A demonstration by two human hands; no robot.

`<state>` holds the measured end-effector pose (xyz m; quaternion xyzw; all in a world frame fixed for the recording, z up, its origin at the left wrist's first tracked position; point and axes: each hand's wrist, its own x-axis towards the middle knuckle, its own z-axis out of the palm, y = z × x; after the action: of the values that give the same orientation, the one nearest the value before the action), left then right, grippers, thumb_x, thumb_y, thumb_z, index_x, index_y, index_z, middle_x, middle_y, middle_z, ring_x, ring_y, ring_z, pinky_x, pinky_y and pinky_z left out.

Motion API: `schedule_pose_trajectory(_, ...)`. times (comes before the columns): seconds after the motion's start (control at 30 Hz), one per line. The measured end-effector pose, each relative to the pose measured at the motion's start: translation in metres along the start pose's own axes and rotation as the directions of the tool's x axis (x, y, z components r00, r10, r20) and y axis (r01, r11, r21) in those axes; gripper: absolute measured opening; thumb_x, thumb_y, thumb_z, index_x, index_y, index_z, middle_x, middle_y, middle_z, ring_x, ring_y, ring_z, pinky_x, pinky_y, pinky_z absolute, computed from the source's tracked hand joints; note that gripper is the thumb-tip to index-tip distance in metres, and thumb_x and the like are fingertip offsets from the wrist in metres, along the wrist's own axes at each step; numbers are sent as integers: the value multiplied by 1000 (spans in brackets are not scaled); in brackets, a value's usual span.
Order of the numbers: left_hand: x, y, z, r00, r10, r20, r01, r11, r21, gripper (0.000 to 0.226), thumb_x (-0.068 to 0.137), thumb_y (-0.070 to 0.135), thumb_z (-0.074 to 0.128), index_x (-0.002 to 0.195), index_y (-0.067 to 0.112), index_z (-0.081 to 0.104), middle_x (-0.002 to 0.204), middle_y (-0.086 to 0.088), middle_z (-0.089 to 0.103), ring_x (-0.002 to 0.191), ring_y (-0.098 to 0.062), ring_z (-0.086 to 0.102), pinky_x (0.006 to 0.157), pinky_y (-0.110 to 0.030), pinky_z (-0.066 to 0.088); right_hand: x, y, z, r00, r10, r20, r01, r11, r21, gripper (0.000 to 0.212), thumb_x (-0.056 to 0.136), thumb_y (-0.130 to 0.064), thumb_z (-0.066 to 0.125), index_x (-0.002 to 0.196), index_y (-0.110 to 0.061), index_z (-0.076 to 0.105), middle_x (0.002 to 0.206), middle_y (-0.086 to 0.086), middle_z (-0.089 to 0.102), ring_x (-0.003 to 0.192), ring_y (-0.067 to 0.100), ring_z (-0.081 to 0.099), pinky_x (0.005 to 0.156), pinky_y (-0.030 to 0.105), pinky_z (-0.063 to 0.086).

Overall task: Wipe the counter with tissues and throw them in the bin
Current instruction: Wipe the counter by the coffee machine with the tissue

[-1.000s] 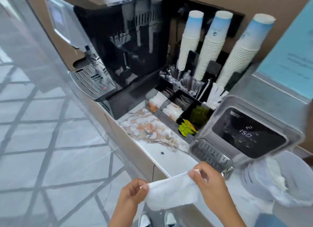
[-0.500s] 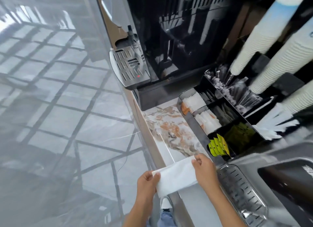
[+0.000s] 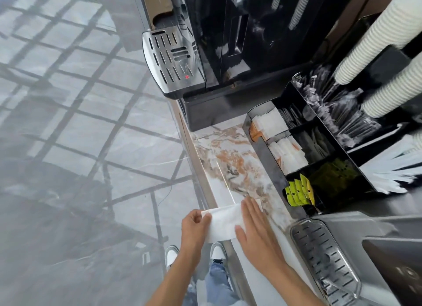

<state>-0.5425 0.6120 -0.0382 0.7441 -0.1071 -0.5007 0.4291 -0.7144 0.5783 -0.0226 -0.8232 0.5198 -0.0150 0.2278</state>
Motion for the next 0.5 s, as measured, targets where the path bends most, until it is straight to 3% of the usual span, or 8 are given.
schedule_pose_trajectory(0.07, -1, 1, -1, 1000, -17, -12, 17, 1000, 0, 20, 87, 7, 62, 71, 10, 51, 67, -8, 45, 58, -17, 40, 49, -22, 36, -4, 5, 16, 998, -36, 41, 39, 997, -71, 71, 97, -47, 30, 154, -6, 17, 164, 7, 9, 152, 19, 7, 121, 28, -5)
schedule_pose_trajectory(0.13, -7, 1, 0, 993, 1, -118, 7, 997, 70, 7, 85, 11, 63, 85, 10, 56, 80, -7, 58, 68, -20, 54, 60, -28, 44, -6, 4, 23, 997, -46, 64, 55, 987, -149, 73, 99, -51, 21, 154, -4, 19, 164, 12, 12, 152, 21, 8, 121, 34, -1)
schedule_pose_trajectory(0.23, -27, -2, 8, 954, 107, -281, -62, 984, 164, 17, 83, 13, 61, 96, 21, 54, 91, -7, 55, 81, -22, 57, 68, -34, 46, -5, 0, 26, 996, -39, 75, 52, 983, -178, 74, 99, -52, 13, 153, -2, 21, 163, 14, 17, 152, 23, 12, 120, 39, 8)
schedule_pose_trajectory(0.3, -40, -2, 23, 979, 109, -174, -86, 987, 136, 16, 85, 13, 57, 95, 25, 53, 95, -9, 58, 85, -23, 58, 71, -32, 47, -3, -1, 27, 995, -53, 79, 68, 979, -194, 73, 100, -51, 14, 152, 0, 25, 162, 16, 21, 151, 27, 18, 118, 42, 15)
schedule_pose_trajectory(0.37, -46, -2, 38, 998, 60, 24, -61, 998, 32, 16, 89, 16, 54, 99, 27, 54, 102, -6, 63, 95, -19, 61, 81, -32, 51, -3, -2, 28, 995, -57, 77, 73, 972, -225, 70, 102, -46, 11, 150, 1, 29, 161, 17, 22, 150, 30, 22, 117, 44, 17)
schedule_pose_trajectory(0.43, -47, 3, 46, 977, 33, 209, -7, 992, -125, 18, 93, 17, 53, 109, 24, 58, 109, -2, 69, 102, -15, 65, 87, -29, 52, -3, -3, 29, 997, -44, 56, 56, 968, -243, 64, 100, -38, 17, 150, 1, 32, 161, 16, 23, 149, 30, 22, 117, 44, 16)
schedule_pose_trajectory(0.5, -43, 6, 48, 962, 24, 274, 33, 979, -203, 24, 96, 19, 51, 118, 21, 60, 114, 4, 72, 106, -9, 66, 92, -29, 51, -3, -4, 29, 998, -55, 38, 62, 969, -238, 63, 98, -35, 21, 149, -1, 35, 161, 15, 26, 149, 28, 23, 117, 43, 15)
